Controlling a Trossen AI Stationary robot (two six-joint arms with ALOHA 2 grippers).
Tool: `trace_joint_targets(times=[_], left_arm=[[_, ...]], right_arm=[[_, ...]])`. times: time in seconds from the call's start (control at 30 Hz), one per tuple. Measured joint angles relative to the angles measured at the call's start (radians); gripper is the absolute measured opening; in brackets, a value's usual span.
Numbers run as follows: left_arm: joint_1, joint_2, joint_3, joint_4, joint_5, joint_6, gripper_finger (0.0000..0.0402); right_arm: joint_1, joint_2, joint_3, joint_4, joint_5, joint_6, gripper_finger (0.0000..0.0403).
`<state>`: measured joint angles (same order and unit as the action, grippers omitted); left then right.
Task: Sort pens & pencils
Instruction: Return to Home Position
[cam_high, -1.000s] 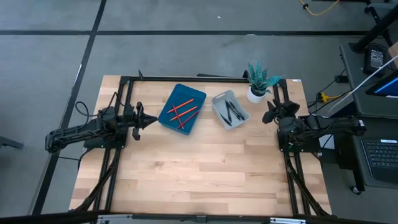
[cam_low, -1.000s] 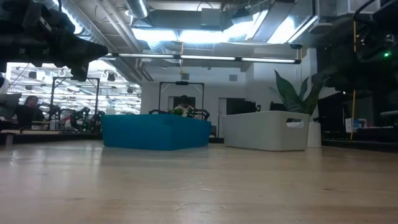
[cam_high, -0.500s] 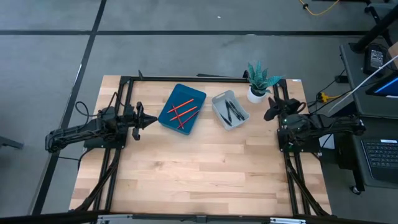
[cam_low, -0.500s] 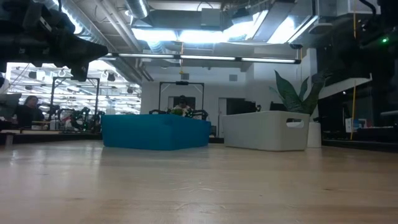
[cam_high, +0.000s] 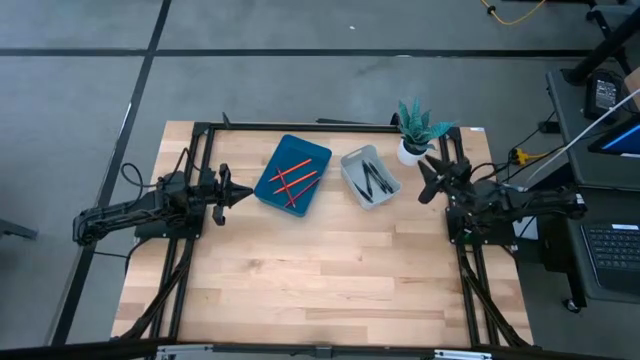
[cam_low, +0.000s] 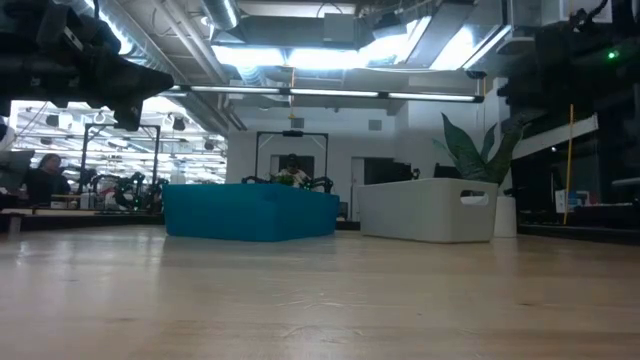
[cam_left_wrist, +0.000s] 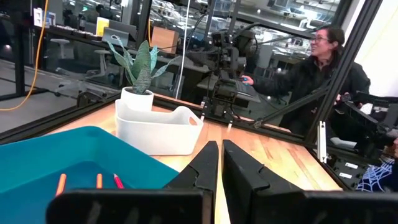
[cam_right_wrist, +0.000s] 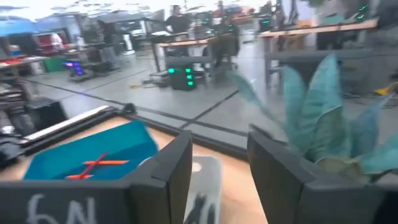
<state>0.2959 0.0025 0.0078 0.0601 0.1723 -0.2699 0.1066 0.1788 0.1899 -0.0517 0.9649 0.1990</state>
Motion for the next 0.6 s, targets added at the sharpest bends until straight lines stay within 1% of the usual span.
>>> trace_joint_targets(times=[0.07, 0.1, 0.2, 0.23, 0.3, 0.37, 0.47, 0.6], left_arm=[[0.000, 0.000, 0.000, 0.000, 0.000, 0.000, 0.0014], [0.000, 0.000, 0.000, 0.000, 0.000, 0.000, 0.0014], [0.000, 0.000, 0.000, 0.000, 0.000, 0.000, 0.0014], [0.000, 0.000, 0.000, 0.000, 0.000, 0.000, 0.0014], [0.000, 0.000, 0.000, 0.000, 0.000, 0.000, 0.0014], [0.000, 0.000, 0.000, 0.000, 0.000, 0.000, 0.0014], [0.000, 0.000, 0.000, 0.000, 0.000, 0.000, 0.0014], [0.000, 0.000, 0.000, 0.000, 0.000, 0.000, 0.0014]], right_arm=[[-0.005, -0.015, -0.022, -0.011, -0.021, 0.029, 0.0155], [-0.008, -0.025, -0.032, -0.037, -0.005, 0.048, 0.0155], [-0.012, -0.047, -0.033, -0.126, 0.121, 0.091, 0.0155], [-0.013, -0.054, -0.031, -0.154, 0.146, 0.095, 0.0155], [-0.013, -0.061, -0.024, -0.163, 0.151, 0.082, 0.0155], [-0.013, -0.069, -0.021, -0.161, 0.077, 0.071, 0.0155], [-0.013, -0.071, -0.022, -0.163, -0.095, 0.057, 0.0155], [-0.031, -0.086, -0.022, -0.162, -0.272, 0.017, 0.0155]])
